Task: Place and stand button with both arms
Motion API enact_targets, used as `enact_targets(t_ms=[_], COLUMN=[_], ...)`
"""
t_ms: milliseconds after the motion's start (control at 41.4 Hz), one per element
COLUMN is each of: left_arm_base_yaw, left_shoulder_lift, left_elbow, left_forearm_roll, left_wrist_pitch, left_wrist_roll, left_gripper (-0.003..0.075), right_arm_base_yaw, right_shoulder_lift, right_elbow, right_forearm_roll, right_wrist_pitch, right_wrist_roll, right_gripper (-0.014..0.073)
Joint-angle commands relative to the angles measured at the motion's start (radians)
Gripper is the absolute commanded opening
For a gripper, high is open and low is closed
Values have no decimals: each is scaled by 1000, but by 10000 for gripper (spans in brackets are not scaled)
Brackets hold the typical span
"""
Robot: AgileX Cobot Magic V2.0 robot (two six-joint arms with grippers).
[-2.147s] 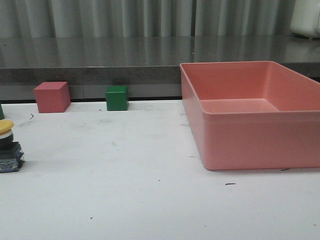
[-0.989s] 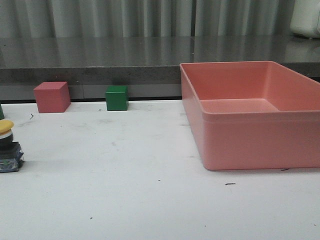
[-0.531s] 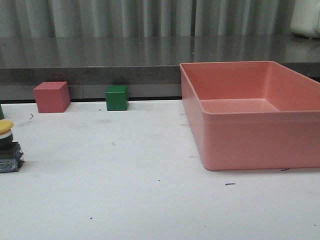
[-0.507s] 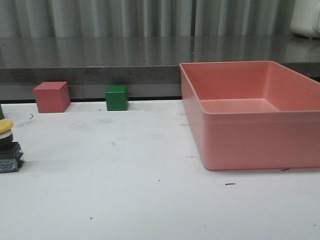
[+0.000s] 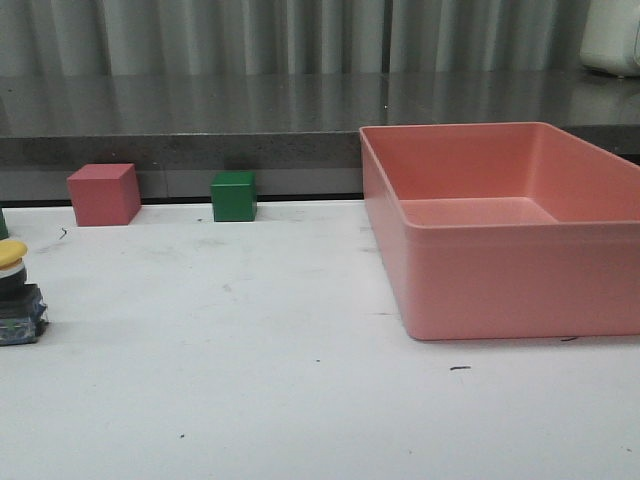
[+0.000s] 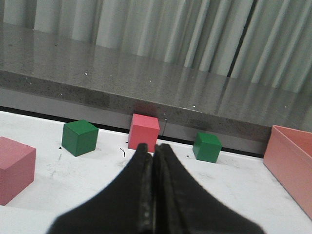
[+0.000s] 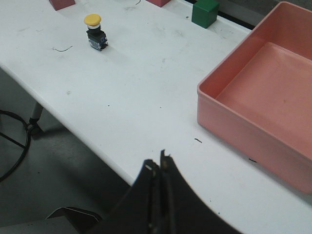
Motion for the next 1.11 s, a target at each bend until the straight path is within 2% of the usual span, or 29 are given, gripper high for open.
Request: enact_targets(t_ms=[0,579,772,1086], left_arm_base_yaw=[10,10,10,10], left_shoulder_lift=[-22,-23,-23,-25], left_elbow=[9,32,32,32], left_forearm_roll=[-4,66,-136,-138], left_wrist_pitch=[-111,-101,-105,-108], left_wrist_roll=[1,4,246,261], left_gripper=[-20,-20,-20,-20], right_arm_base_yaw=[-1,-1,-1,-1], right_shoulder_lift=[4,4,4,4], right_elbow=[-24,-24,-24,-24], right_forearm_roll=[11,11,11,11], right_wrist_pitch=[-70,-68,-68,-68], right_wrist_roll=[-5,-5,-5,-5], right_gripper=[-68,-68,-68,-68])
